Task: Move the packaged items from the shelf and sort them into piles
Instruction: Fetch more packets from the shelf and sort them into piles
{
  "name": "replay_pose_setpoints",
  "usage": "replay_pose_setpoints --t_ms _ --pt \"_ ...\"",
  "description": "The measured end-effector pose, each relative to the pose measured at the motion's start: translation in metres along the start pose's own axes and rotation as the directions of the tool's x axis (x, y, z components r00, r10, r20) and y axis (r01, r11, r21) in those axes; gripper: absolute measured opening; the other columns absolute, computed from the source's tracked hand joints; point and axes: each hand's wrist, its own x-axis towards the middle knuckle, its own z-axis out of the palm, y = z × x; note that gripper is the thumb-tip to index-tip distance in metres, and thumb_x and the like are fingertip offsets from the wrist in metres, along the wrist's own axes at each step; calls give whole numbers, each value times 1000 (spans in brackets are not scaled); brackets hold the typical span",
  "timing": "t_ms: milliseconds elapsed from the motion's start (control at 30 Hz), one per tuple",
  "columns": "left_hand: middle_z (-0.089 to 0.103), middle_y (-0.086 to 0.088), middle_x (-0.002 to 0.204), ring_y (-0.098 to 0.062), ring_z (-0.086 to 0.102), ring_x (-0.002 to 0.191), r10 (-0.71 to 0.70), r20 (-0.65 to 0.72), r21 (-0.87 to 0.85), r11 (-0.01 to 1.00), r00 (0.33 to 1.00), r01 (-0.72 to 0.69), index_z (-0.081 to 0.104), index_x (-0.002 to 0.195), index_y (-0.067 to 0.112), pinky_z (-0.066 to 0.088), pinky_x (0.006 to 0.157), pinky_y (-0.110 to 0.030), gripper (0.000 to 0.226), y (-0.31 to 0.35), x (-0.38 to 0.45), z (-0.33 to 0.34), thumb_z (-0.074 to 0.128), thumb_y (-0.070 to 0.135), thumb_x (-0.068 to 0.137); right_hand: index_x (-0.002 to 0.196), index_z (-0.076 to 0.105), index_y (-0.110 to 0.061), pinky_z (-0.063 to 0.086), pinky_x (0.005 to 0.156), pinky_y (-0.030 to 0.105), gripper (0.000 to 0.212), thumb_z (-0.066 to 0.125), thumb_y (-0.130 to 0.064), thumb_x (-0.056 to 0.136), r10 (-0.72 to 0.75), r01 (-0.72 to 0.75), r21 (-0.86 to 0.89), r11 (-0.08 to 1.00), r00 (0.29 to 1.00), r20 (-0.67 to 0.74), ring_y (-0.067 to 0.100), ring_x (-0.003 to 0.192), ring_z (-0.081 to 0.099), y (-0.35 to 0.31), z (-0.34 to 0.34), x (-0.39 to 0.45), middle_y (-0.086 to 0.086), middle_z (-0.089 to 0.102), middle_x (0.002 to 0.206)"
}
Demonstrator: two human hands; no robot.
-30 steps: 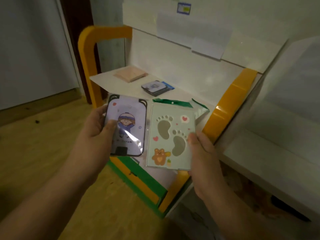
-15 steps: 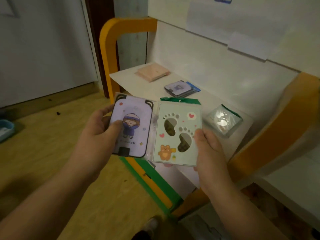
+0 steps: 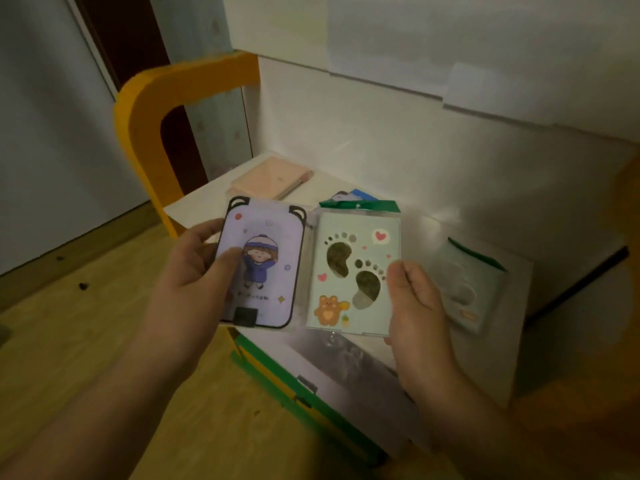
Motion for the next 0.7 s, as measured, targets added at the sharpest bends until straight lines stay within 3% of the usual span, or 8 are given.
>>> replay_pose_setpoints --t_ms 67,200,333,433,567,700 --pt "75 13 97 -12 74 84 -11 23 -3 1000 1000 11 50 131 30 60 60 -30 32 -3 17 5 53 25 99 95 61 -25 54 51 21 23 43 -37 103 4 -4 -11 1000 999 -33 11 72 73 2 5 11 -5 75 84" --pt "75 11 99 -13 74 82 -38 74 9 999 997 37 51 129 34 59 60 -33 31 -10 45 16 53 27 99 89 63 -31 62 75 48 25 43 -41 102 21 -24 -19 1000 992 -127 19 81 74 8 12 28 -2 75 89" --pt "74 14 93 -10 74 80 -52 129 52 998 990 45 50 123 38 60 64 -35 28 -20 83 30 56 28 97 83 62 -36 60 77 54 27 44 -44 101 18 -24 -19 1000 962 -271 24 85 73 13 10 43 -3 73 89" --pt "72 12 97 -6 73 79 -39 188 121 993 981 16 49 119 42 60 67 -35 28 -24 111 44 58 33 95 82 63 -38 62 73 49 28 44 -40 102 15 -22 -14 1000 934 -357 18 80 73 11 8 48 -8 73 89" --pt "69 10 110 -11 72 84 -28 285 215 976 958 -36 46 134 35 61 71 -41 44 -29 150 58 60 40 93 97 62 -23 59 59 33 24 43 -37 102 15 -36 -38 999 893 -450 14 77 74 6 7 50 -7 74 89" --pt "66 4 117 -16 69 93 5 384 218 971 923 -96 39 143 30 60 79 -46 54 -33 186 77 59 38 94 99 63 -24 57 56 26 22 44 -35 102 28 -51 -30 998 856 -517 13 79 74 1 10 53 -8 75 91"
